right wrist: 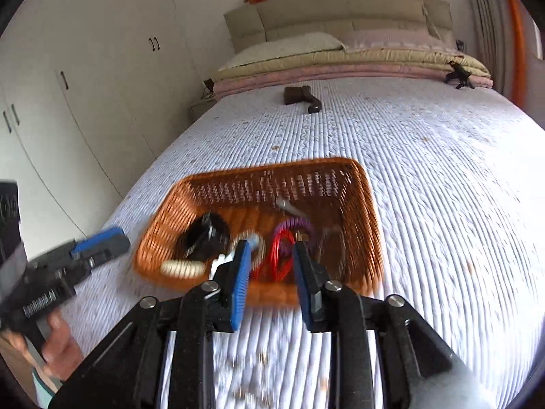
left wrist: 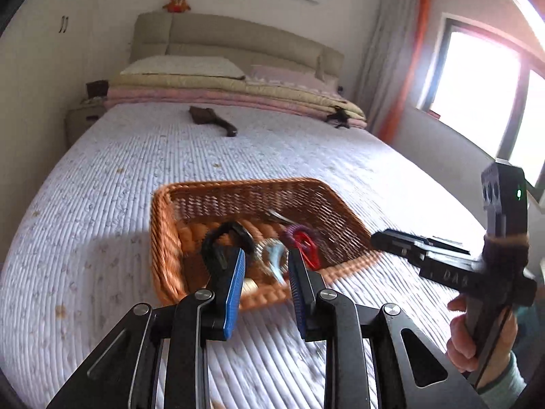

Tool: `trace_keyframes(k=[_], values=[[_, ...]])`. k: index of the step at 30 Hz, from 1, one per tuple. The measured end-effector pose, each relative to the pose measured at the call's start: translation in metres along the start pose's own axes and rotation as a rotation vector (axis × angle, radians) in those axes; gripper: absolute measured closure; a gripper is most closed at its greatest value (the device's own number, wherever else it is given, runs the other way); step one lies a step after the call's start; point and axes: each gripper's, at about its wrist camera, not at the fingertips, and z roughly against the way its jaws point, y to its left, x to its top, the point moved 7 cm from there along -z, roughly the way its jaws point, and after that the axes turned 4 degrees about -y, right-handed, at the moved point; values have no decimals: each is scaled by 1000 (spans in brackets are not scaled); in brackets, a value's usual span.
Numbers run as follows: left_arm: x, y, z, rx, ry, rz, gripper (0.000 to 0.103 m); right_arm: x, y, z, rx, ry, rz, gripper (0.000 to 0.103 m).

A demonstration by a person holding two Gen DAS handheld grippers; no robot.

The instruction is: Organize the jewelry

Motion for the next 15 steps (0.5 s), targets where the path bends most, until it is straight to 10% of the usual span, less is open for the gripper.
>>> trace_keyframes(k=[15], values=[[-107, -48, -45, -108, 244, -49, 76, -154, 32, 20, -74, 117, 47, 68]])
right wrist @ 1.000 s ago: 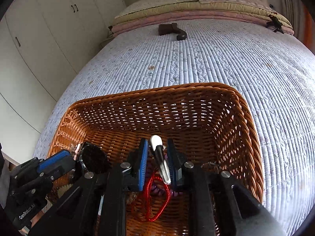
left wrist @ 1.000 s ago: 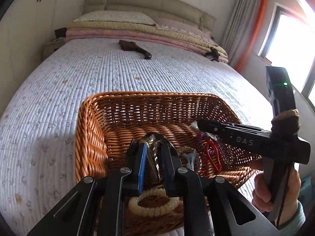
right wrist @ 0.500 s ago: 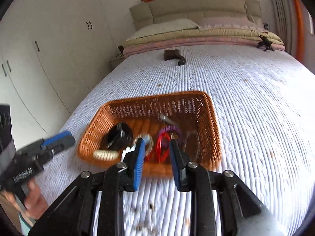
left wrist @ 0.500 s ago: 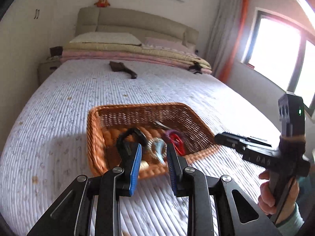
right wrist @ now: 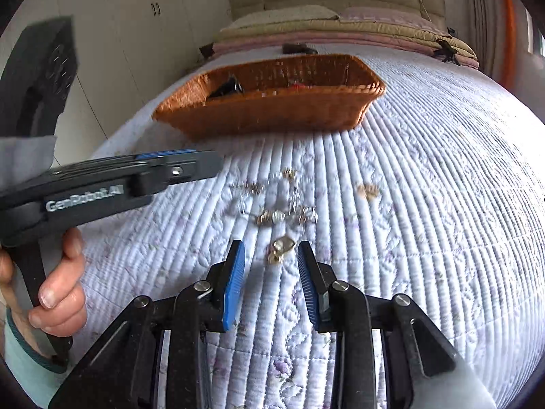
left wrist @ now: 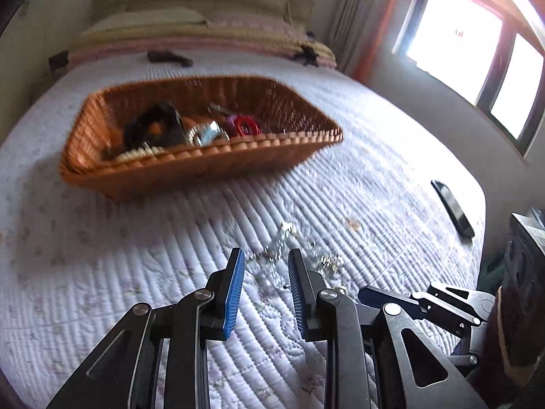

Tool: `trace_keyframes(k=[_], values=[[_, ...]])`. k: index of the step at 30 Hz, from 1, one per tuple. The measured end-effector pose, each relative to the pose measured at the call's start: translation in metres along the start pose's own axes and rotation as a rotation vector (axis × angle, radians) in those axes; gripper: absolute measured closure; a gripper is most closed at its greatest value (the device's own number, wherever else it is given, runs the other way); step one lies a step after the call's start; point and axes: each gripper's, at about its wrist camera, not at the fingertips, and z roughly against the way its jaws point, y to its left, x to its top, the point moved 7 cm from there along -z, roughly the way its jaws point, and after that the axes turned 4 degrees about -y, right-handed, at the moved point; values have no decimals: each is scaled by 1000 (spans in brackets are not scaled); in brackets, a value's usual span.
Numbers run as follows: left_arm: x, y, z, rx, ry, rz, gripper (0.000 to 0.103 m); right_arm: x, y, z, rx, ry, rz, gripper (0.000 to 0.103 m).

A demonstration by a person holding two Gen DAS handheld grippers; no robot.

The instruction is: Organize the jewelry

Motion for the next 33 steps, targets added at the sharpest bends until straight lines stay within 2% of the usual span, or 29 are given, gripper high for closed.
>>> trace_keyframes(k=[4, 11, 15, 17, 20, 28, 33], values=[[-9, 0, -20, -55, 67, 30, 76, -3, -3, -6, -41, -10, 10, 68], [-2, -6, -41, -33, 93, -6, 76, -1, -1, -15, -70, -18, 27, 69], [1, -12, -48, 10, 103, -50, 77, -1, -6, -16, -98, -21, 15, 90], [1, -14, -50, 43, 99, -75, 81, -2, -7, -15, -86, -24, 5, 90], [0, -13, -48, 75, 95, -98, 94, -2, -9, -14, -75, -29, -4, 90], [-5, -8, -35, 87, 75, -73, 94, -5, -14, -7, -58, -45, -31, 90], [-18, 5, -4, 63, 54, -29, 94, -5, -14, -6, -49, -55, -38, 90]])
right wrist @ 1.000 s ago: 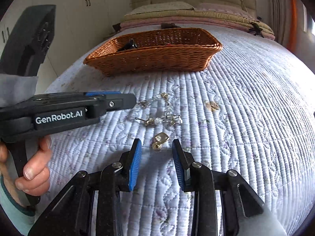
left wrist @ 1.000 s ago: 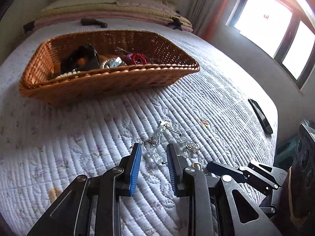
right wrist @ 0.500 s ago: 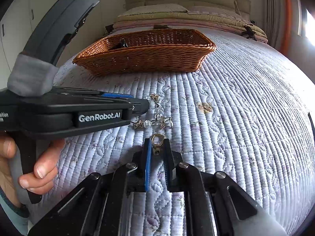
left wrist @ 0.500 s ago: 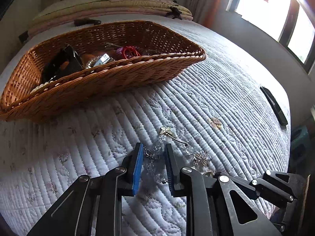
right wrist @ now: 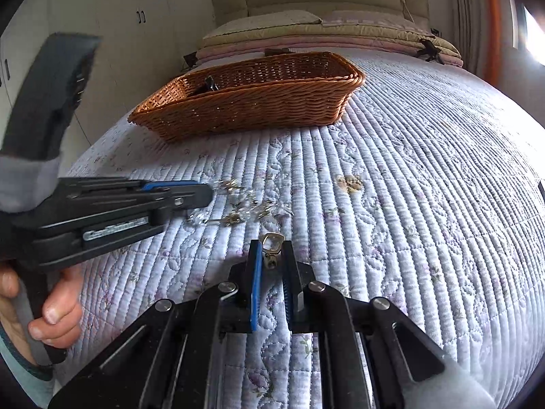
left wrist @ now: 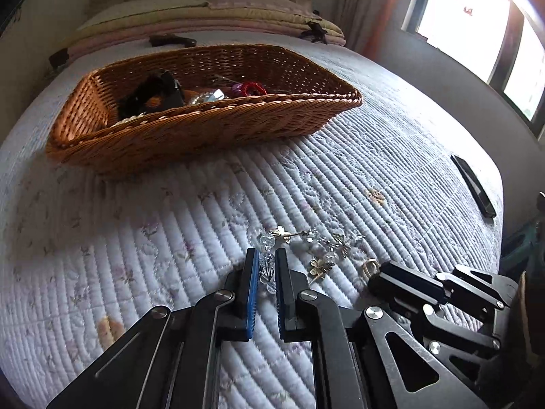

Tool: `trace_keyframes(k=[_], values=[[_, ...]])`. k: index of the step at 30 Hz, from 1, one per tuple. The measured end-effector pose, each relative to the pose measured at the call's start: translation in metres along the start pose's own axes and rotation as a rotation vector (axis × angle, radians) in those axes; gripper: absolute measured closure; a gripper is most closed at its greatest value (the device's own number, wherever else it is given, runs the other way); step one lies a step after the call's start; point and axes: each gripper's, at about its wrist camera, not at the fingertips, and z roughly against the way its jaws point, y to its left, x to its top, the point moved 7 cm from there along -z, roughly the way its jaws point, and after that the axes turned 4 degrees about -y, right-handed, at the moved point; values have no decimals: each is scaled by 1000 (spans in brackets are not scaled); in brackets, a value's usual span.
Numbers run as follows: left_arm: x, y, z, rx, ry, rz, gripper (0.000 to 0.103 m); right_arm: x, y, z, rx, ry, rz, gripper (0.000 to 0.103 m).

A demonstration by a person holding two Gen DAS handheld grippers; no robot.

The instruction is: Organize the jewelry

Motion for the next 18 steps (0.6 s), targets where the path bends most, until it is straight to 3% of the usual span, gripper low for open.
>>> trace_keyframes(k=[10, 18], values=[[3, 16, 64, -298, -125, 192, 94, 3, -2, 16, 30, -43, 5, 90], [12, 23, 74, -301, -165, 224, 94, 7, -4, 22, 50, -52, 2, 90]])
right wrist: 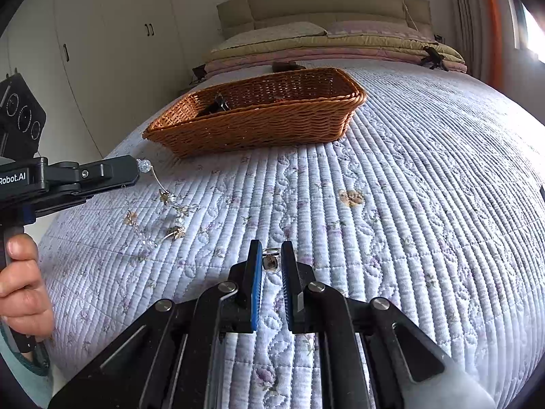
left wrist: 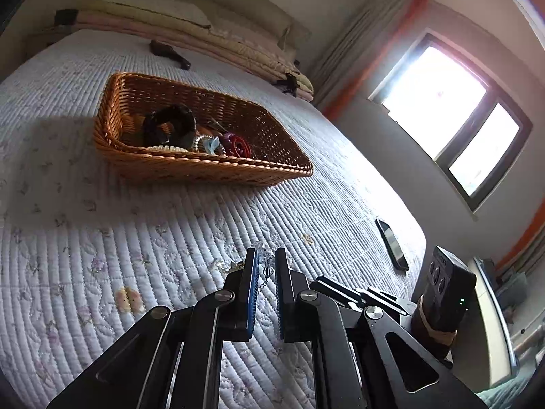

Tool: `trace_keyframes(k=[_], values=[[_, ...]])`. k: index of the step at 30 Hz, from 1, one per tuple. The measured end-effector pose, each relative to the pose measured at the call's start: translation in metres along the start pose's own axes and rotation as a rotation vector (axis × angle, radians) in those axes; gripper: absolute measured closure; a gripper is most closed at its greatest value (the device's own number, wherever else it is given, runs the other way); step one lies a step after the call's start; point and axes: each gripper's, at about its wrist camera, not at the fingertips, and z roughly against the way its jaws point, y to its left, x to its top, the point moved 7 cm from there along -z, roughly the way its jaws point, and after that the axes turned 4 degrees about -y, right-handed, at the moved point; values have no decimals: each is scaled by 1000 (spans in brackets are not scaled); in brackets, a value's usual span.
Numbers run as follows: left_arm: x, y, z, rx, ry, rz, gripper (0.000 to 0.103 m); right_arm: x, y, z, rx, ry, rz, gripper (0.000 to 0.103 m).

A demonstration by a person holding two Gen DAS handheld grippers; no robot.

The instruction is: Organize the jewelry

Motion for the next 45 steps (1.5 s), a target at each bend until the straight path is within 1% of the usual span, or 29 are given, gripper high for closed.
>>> trace_keyframes(k=[3, 5, 7, 10, 14, 17, 18, 20, 21, 22, 23, 24, 26, 29, 33, 43, 45], values=[[10, 0, 6, 8, -20, -11, 94, 12, -1, 7, -5, -20, 6, 90], [19, -3, 9, -13, -23, -16, 94, 25, -1, 11, 0, -37, 12, 90], [34, -7, 12, -21, -37, -25, 94, 44, 0, 13, 1, -59, 29, 90], [63, -12, 18, 7, -87, -64, 94, 78, 1, 15, 12, -96, 52, 90], [104, -18, 25, 74, -178, -121, 94, 133, 6, 8, 17, -149, 99, 90], [125, -15, 17, 105, -202, -138, 94, 166, 2, -10, 25, -151, 93, 90], [132, -11, 11, 127, -210, -141, 94, 174, -1, -18, 41, -141, 72, 90], [139, 1, -2, 202, -221, -154, 94, 186, -7, -36, 75, -118, 37, 90], [140, 7, -9, 240, -222, -164, 94, 191, -9, -47, 77, -112, 28, 90], [141, 13, -16, 269, -219, -172, 94, 195, -12, -59, 79, -99, 25, 90], [140, 21, -27, 296, -200, -173, 94, 197, -14, -74, 85, -75, 19, 90], [139, 30, -37, 308, -174, -168, 94, 197, -16, -87, 95, -50, 14, 90], [133, 45, -53, 317, -144, -143, 94, 194, -21, -118, 84, 4, -7, 90], [128, 61, -64, 316, -134, -115, 94, 188, -27, -140, 89, 40, -41, 90], [123, 70, -74, 346, -116, -122, 94, 181, -30, -150, 65, 45, -24, 90], [124, 73, -70, 340, -115, -97, 93, 174, -34, -159, 66, 84, -43, 90], [123, 74, -68, 357, -114, -97, 93, 175, -34, -159, 66, 86, -51, 88]])
